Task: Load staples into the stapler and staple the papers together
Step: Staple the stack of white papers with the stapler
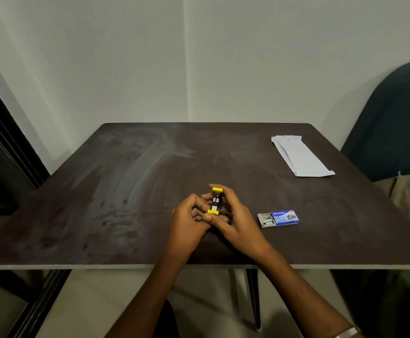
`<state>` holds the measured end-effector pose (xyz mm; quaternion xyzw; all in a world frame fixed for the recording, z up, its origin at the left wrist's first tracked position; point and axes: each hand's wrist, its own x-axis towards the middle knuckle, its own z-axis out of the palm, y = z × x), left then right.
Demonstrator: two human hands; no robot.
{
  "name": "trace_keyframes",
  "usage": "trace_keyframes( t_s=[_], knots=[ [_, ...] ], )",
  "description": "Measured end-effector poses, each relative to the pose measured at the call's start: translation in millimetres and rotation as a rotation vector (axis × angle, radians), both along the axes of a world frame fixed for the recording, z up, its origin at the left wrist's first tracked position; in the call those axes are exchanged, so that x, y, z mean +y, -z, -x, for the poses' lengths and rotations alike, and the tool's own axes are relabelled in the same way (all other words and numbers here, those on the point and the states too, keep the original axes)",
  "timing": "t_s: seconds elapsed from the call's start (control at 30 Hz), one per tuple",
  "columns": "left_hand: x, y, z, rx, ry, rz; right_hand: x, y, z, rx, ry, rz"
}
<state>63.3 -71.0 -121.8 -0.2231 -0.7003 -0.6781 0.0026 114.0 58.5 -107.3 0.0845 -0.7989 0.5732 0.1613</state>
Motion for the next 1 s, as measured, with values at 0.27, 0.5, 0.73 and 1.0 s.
trace_keyframes(
  t_s=[0.27,0.5,0.73,1.0],
  knots=[
    [0.5,-5.2,-2.4,-0.052,-0.047,0.105,0.4,-1.0,-0.8,0.041,0.068,-0.075],
    [-0.5,-6.1,-3.9,-0.055,-0.045,0.12,0.4,-3.3,-2.6,0.061,0.092,-0.068],
    [-0.1,-9.3,-2.4,-0.038,-0.017,0.108,0.8,-3.6,-3.6,0.051,0.09,-0.025],
    [24.5,-15.5,2.2,-0.037,0.048,-0.04,18.3,-18.5,7.9,0.119,0.114,-0.084]
  ],
)
